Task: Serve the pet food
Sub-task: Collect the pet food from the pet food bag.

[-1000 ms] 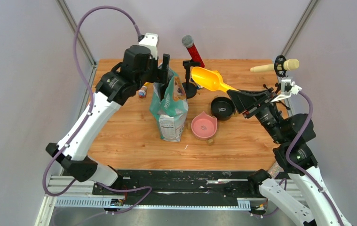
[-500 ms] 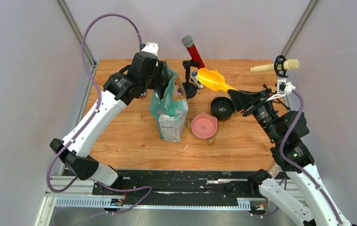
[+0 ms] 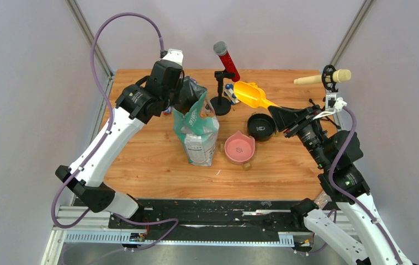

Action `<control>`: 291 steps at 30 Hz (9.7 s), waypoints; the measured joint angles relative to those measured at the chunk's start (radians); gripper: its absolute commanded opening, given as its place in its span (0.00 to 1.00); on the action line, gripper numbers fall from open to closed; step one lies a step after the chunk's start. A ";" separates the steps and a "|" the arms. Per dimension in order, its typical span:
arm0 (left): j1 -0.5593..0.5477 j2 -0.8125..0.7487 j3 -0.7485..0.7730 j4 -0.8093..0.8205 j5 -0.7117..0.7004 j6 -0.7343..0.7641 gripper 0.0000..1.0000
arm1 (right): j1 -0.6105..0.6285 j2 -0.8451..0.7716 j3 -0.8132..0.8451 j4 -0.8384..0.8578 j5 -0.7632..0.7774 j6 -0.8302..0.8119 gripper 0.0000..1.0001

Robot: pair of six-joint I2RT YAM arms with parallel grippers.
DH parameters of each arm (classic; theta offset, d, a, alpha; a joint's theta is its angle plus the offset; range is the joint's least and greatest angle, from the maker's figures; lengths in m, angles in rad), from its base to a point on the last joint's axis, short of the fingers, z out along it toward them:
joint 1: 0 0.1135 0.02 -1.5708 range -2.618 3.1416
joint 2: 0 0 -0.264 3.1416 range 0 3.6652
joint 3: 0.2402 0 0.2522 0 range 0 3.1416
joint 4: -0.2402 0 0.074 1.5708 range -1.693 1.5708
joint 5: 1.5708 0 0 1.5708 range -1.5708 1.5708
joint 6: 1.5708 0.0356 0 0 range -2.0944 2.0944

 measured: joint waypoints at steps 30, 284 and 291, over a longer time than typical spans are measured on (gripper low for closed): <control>-0.093 0.199 0.304 -0.142 0.196 0.144 0.00 | 0.000 0.016 0.040 -0.162 0.152 0.005 0.00; -0.161 -0.142 -0.162 0.183 -0.047 0.149 0.00 | -0.087 0.307 -0.051 0.232 -0.351 0.897 0.00; -0.158 -0.147 -0.163 0.169 -0.063 0.150 0.00 | -0.092 0.280 -0.042 0.212 -0.322 0.883 0.00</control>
